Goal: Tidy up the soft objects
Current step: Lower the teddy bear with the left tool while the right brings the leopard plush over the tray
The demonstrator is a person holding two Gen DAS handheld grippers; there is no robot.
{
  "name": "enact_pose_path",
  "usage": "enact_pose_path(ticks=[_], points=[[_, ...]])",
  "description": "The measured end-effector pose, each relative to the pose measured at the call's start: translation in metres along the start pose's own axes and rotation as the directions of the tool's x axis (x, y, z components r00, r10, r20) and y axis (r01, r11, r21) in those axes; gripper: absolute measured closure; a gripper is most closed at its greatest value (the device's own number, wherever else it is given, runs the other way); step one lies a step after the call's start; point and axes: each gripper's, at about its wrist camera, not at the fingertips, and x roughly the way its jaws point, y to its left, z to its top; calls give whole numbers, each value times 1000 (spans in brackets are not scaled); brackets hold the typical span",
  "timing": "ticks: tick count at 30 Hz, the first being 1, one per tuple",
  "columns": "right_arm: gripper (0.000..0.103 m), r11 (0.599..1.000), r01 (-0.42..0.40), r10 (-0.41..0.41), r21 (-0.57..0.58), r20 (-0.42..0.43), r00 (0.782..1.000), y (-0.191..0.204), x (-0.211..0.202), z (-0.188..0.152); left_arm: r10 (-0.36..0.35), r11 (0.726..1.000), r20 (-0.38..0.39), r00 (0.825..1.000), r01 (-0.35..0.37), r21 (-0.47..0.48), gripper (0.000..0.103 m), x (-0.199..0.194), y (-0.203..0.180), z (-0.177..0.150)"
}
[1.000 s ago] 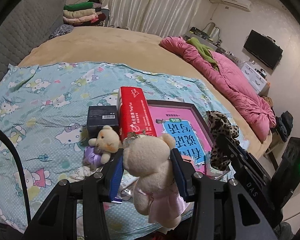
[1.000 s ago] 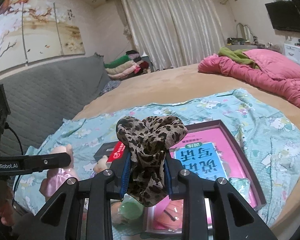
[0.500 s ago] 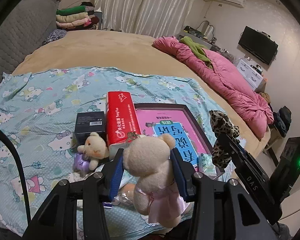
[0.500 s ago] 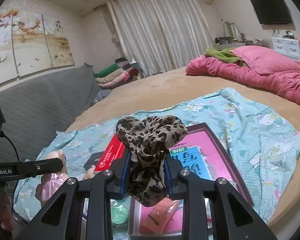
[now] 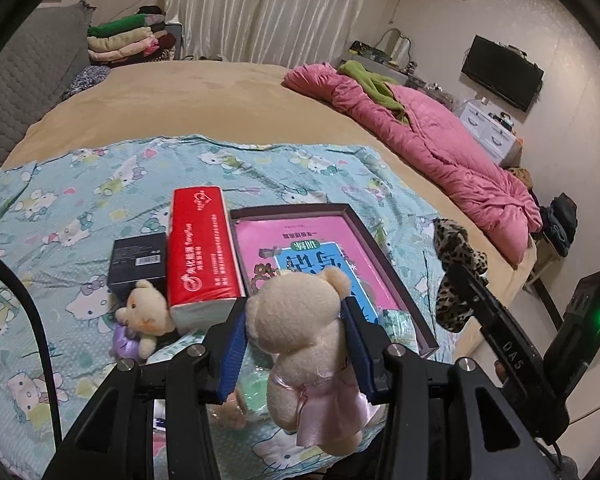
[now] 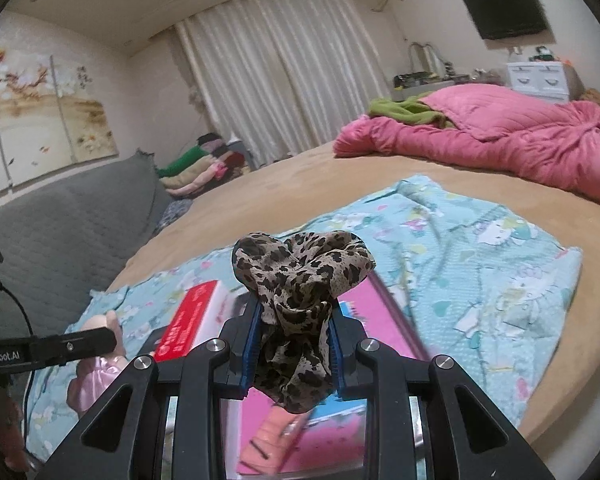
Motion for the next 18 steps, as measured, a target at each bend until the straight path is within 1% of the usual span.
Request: enact_pose_path(ticks=[9, 13, 18], points=[[74, 997, 48, -48, 56, 5, 999, -29, -1, 4, 1, 999, -61, 998, 1, 39, 57, 34, -19, -5], [74, 996, 60, -59, 62, -6, 998, -33, 2, 2, -2, 998, -90, 996, 8, 64, 57, 52, -30, -9], [73, 997, 56, -54, 47, -38, 998, -32, 9, -1, 10, 995, -125, 992, 2, 99, 57, 77, -41, -14]])
